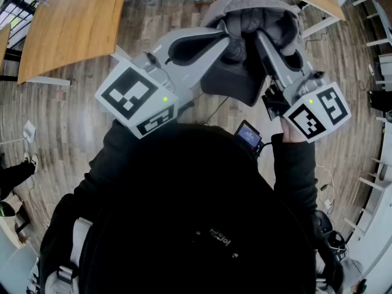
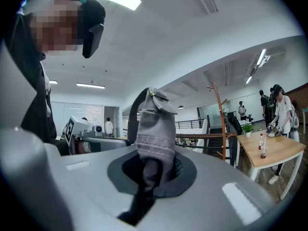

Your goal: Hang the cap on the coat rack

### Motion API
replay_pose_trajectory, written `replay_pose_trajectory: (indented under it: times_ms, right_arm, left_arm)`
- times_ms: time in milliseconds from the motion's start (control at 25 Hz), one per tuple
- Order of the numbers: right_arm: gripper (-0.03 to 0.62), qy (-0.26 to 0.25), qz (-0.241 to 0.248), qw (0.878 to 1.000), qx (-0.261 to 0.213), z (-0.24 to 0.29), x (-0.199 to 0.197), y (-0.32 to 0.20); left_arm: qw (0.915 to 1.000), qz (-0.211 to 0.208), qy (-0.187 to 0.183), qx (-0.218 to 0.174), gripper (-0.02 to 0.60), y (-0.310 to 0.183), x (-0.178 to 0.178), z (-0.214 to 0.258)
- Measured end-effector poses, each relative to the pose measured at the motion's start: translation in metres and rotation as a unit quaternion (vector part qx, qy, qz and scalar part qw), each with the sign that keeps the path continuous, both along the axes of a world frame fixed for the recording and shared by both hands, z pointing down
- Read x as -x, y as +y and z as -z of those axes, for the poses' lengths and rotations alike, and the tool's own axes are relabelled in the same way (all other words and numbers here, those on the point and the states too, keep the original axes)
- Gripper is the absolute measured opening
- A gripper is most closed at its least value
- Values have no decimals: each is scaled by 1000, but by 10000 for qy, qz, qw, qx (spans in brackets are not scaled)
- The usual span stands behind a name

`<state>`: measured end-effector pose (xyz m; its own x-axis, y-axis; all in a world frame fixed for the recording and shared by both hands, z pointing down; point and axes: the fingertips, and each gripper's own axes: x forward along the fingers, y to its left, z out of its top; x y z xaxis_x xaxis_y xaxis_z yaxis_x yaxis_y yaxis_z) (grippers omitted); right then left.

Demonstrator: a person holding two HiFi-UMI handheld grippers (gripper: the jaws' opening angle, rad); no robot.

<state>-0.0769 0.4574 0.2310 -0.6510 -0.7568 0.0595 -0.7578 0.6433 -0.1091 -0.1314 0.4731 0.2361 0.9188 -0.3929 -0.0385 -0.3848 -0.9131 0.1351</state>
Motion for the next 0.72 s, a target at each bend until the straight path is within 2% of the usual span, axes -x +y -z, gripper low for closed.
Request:
replay_pose_trajectory:
  times_ms: [280,480,720]
  right_arm:
    - [15,-95,69,9999,111,-12,-28,12]
    - [15,-258,92,9995,179,-21,-67,25]
    - [15,-452,96,9987,205,-33,-100,34]
  left_arm:
    - [9998,87,-91,137,-2,5,-24,-12]
    - [9987,7,213,465,3,18,-61,-15]
    - [9992,19,8,398,3,34,-90,-25]
